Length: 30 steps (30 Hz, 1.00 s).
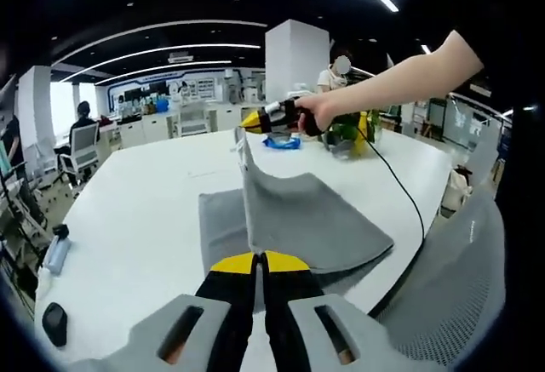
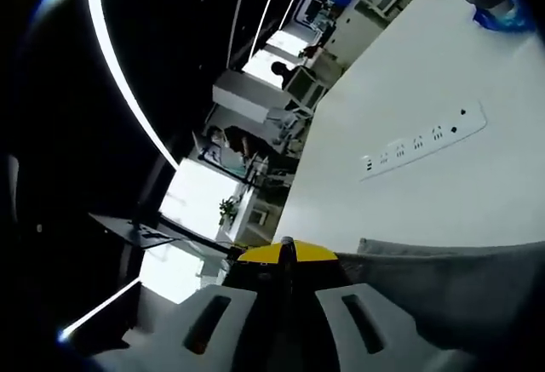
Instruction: Fold the towel on the table until its edges align and the towel forms a compact rectangular stack.
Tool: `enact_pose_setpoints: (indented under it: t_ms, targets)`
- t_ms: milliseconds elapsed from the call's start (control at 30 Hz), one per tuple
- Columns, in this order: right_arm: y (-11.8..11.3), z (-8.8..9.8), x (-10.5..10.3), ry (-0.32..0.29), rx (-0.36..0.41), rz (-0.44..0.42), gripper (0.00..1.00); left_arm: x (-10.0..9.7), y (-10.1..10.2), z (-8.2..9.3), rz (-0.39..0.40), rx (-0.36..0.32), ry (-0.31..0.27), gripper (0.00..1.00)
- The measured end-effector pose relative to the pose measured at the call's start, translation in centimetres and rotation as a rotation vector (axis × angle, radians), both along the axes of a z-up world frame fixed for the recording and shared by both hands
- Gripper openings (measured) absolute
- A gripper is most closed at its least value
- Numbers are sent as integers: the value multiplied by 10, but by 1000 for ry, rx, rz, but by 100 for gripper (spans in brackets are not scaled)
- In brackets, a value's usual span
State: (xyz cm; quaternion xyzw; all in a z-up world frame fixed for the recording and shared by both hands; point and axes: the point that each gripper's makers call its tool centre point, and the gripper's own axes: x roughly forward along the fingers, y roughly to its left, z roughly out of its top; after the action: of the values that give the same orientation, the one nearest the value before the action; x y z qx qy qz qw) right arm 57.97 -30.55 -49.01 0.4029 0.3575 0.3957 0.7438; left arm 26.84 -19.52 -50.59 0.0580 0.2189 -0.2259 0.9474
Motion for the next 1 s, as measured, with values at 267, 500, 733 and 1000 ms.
enact_pose_setpoints:
  t_ms: [267, 500, 733, 1000]
  targets:
    - [8, -27, -2, 61, -18, -43, 0, 4, 6, -35, -10, 56, 75, 2]
    - [15, -41, -7, 89, -12, -58, 0, 5, 17, -50, 23, 22, 108, 2]
    - [20, -59, -9, 120, -12, -75, 0, 6, 25, -64, 44, 19, 136, 2]
    - [28, -79, -7, 143, -28, -106, 1, 7, 31, -84, 50, 91, 173, 3]
